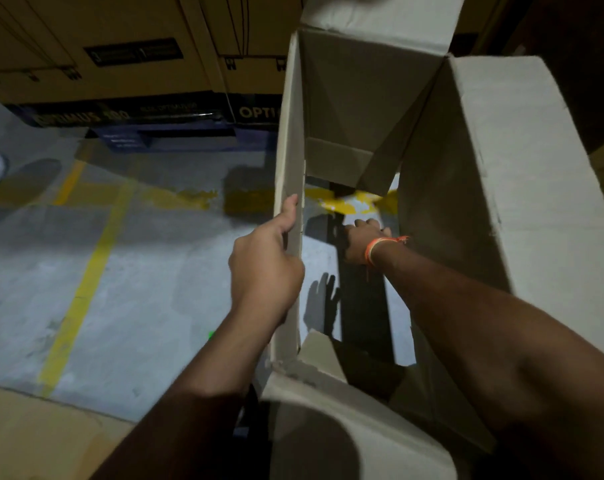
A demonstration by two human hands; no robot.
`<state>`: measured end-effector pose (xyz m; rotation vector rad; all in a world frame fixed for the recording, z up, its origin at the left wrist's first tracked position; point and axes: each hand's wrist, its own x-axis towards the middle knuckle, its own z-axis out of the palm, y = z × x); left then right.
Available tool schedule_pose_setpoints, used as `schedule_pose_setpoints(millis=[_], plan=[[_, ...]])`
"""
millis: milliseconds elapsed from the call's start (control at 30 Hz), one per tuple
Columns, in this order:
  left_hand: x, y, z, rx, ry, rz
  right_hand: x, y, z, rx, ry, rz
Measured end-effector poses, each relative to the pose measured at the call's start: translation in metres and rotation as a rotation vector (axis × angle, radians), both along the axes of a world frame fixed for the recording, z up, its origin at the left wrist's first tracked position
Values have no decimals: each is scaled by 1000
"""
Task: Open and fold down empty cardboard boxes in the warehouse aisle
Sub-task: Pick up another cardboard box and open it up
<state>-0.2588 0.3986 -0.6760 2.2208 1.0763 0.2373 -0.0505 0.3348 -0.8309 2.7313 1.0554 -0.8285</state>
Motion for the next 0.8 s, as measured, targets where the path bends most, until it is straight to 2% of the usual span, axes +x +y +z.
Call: schedule_pose_setpoints(millis=[167,367,467,700,800], plan=[[26,3,-37,-17,-13,41,-44,-32,48,152,-33,157],[34,18,-72,10,46,-8,-66,-135,98,373,-100,119],[25,28,-86,-2,76,26,-68,-185,98,367,-99,18],[-52,14,-93,-265,174,196,-67,-220,64,383,-30,-349],[-91,-3,-88,-515,238,385,-60,-228,58,386,24,-567]])
